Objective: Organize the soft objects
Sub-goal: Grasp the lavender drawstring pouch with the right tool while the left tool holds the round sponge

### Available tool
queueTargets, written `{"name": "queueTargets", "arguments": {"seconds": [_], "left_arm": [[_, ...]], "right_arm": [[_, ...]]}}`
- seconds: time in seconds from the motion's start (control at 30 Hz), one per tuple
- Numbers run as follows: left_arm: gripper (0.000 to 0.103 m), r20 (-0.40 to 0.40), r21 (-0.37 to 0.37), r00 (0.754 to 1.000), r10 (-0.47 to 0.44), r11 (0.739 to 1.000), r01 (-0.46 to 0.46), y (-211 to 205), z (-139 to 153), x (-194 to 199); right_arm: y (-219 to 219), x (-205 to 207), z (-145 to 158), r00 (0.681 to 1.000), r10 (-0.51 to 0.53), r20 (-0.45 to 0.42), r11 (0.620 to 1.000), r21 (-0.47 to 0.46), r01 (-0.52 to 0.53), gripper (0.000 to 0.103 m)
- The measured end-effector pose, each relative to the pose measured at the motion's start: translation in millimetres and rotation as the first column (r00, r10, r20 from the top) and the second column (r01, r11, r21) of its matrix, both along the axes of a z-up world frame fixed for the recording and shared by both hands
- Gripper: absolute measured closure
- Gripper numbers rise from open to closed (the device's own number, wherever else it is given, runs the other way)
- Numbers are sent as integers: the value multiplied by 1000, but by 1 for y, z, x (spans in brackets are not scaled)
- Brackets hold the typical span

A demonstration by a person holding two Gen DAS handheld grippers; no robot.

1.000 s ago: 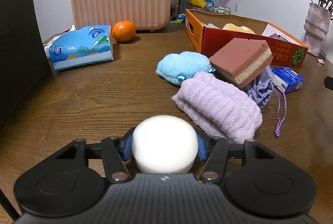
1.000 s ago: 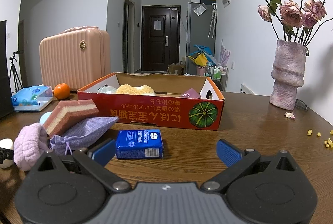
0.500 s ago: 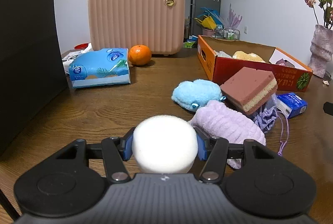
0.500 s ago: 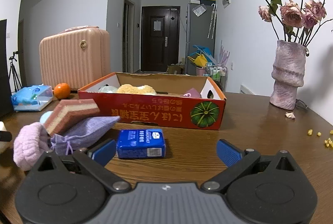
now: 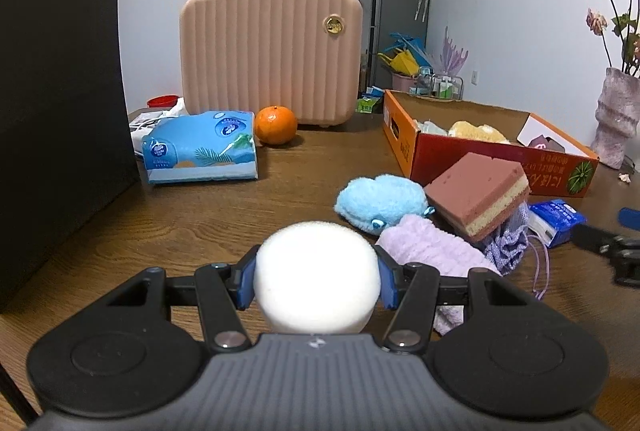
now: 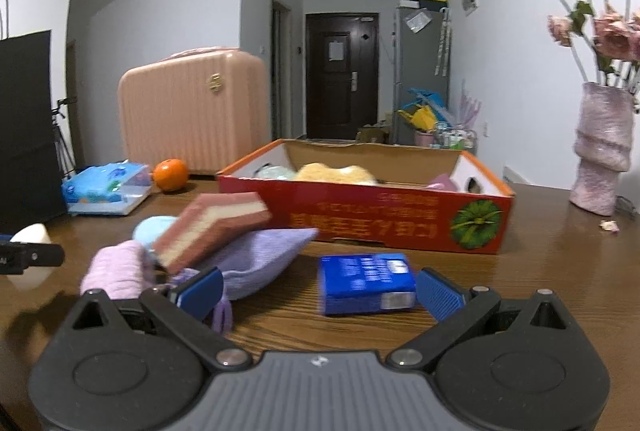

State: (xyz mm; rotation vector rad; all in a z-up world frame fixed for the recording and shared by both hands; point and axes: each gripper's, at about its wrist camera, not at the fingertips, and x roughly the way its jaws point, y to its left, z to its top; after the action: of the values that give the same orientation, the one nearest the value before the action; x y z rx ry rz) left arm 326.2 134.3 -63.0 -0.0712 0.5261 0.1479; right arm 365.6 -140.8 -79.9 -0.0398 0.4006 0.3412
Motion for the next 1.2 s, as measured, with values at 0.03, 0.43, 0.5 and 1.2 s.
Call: {"name": "queueTargets", "arguments": {"seconds": [0.03,0.43,0.5,1.2], "left_arm": [[46,2,-2,1000,0,1000,0,0,0,0],[46,15,-22,1000,-5,1000,5,3,3,-4],[46,17,-25,1000,-6,1000,7,4,4,-4],[46,27,-39,1000,-8,999,10,6,6,-6]], "right_arm": [[6,1,0,1000,10,-4,1000,3,-10,0],[49,25,-6,997,15,-78,1000,-2,-15,2],[55,30,-8,996,14,-91,1000,-14,-15,7],[67,34,-17,983,77,-164,997,-4,-79,83]]}}
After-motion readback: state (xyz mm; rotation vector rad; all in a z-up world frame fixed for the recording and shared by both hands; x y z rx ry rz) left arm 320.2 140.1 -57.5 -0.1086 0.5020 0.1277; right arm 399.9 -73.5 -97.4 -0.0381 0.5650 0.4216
